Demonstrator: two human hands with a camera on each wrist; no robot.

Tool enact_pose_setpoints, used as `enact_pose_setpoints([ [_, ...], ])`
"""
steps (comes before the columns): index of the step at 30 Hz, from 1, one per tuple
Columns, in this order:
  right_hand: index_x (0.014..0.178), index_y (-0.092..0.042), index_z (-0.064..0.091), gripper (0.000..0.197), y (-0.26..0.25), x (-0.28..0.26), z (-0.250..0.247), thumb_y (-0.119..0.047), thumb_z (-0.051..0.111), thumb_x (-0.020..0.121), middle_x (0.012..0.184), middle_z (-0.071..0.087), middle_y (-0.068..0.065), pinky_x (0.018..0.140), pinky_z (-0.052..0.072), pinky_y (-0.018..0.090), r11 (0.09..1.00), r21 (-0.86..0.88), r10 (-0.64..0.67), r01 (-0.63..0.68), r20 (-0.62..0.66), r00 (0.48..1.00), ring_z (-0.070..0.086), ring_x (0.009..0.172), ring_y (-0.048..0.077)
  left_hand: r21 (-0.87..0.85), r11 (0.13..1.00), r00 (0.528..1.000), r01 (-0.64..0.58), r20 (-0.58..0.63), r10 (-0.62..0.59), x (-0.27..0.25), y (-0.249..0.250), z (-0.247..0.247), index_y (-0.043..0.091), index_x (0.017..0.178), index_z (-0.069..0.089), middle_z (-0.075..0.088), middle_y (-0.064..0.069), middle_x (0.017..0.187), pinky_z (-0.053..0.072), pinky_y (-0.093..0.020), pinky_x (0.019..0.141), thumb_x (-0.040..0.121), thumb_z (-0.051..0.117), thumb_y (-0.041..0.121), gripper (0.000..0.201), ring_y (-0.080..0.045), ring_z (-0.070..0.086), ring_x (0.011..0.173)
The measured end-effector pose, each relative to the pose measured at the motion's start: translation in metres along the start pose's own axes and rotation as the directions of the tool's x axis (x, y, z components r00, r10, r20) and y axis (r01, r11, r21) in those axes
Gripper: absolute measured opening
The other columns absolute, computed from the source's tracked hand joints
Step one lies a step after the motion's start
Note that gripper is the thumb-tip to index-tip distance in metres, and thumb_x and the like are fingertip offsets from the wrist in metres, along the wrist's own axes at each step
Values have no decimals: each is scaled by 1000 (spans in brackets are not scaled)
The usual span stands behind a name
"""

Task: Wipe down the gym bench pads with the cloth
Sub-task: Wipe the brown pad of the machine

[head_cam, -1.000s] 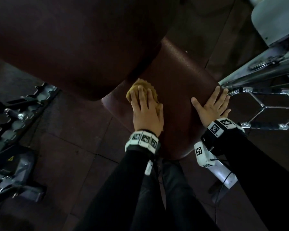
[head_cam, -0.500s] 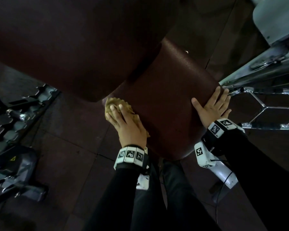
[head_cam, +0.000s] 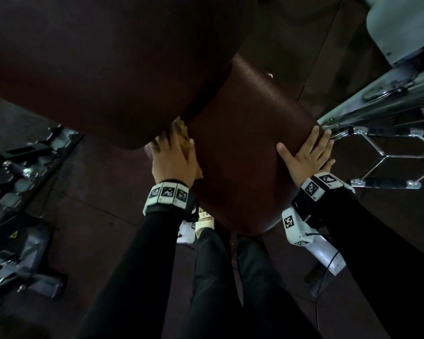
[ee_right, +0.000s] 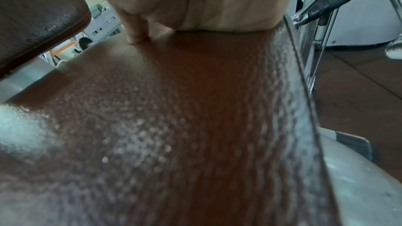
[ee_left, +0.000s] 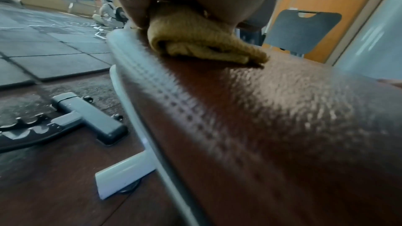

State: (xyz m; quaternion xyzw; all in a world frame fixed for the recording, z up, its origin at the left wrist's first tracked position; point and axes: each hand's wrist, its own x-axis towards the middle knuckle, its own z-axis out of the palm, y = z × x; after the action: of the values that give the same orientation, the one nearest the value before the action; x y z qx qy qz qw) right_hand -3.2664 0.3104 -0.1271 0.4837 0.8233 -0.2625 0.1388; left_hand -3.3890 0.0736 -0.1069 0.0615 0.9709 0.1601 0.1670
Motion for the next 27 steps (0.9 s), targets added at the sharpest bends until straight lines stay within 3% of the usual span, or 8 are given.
enact_pose_setpoints([
  [6, 147, -29, -13, 101, 4, 2, 5, -81, 32, 73, 156, -18, 4, 112, -8, 52, 1000, 9, -10, 10, -20, 1000, -16, 143, 23, -165, 977, 987, 137, -56, -148, -55, 13, 15, 5, 150, 15, 0, -14, 159, 27, -52, 109, 98, 43, 35, 66, -38, -11, 145],
  [9, 146, -30, -15, 103, 5, 3, 7, -84, 29, 70, 155, -21, 2, 111, -10, 51, 1000, 14, -11, 11, -7, 1000, -18, 143, 22, -173, 974, 989, 147, 15, -147, -77, 42, 30, 3, 150, 14, -4, -20, 158, 10, -57, 114, 95, 46, 33, 70, -44, -15, 142],
  [13, 147, -30, -14, 103, 6, 5, 8, -84, 29, 71, 156, -21, 2, 111, -9, 51, 1000, 5, -11, 12, -11, 1000, -17, 143, 22, -95, 992, 988, -77, 125, 89, -83, 88, 44, 4, 149, 20, -3, -23, 157, -4, -56, 114, 93, 44, 37, 69, -45, -18, 141],
  [16, 147, -30, -13, 101, 5, 4, 8, -80, 35, 74, 156, -19, 2, 112, -9, 51, 1000, 9, -5, 5, -23, 1000, -16, 143, 22, -126, 959, 941, -254, 199, 275, -69, 105, 42, 9, 150, 21, -5, -15, 159, -7, -51, 115, 94, 45, 40, 68, -37, -21, 143],
  [20, 148, -29, -13, 100, 1, 3, 3, -78, 37, 75, 156, -18, 2, 112, -8, 51, 1000, 3, 2, -2, -9, 1000, -15, 143, 23, -195, 896, 886, -400, 166, 432, -39, 88, 19, 15, 149, 26, 14, -9, 159, 2, -43, 117, 98, 37, 39, 58, -26, 1, 148],
  [22, 149, -27, -8, 99, -3, -1, -1, -73, 44, 78, 157, -15, 3, 113, -6, 52, 1000, 18, 9, -9, -13, 1000, -13, 144, 24, -91, 934, 928, -345, 118, 354, -25, 65, 9, 19, 150, 24, 17, -6, 159, 3, -48, 116, 98, 32, 40, 56, -27, 5, 147],
  [25, 149, -19, 12, 89, -16, -9, -12, -55, 58, 82, 157, 1, 12, 114, 4, 51, 999, 35, -7, 11, -112, 994, 1, 144, 30, 68, 978, 969, -196, 165, 182, -8, 29, 2, 23, 152, 11, 2, -2, 161, 1, -56, 116, 99, 29, 42, 59, -27, -5, 147],
  [27, 146, -17, 28, 70, -29, -19, -20, -40, 58, 87, 155, 14, 15, 115, 14, 50, 984, 71, -150, 163, -160, 976, 13, 143, 31, 109, 972, 961, -210, 208, 184, -5, 17, 4, 24, 153, 3, -6, 0, 161, -2, -57, 116, 100, 27, 41, 61, -27, -10, 147],
])
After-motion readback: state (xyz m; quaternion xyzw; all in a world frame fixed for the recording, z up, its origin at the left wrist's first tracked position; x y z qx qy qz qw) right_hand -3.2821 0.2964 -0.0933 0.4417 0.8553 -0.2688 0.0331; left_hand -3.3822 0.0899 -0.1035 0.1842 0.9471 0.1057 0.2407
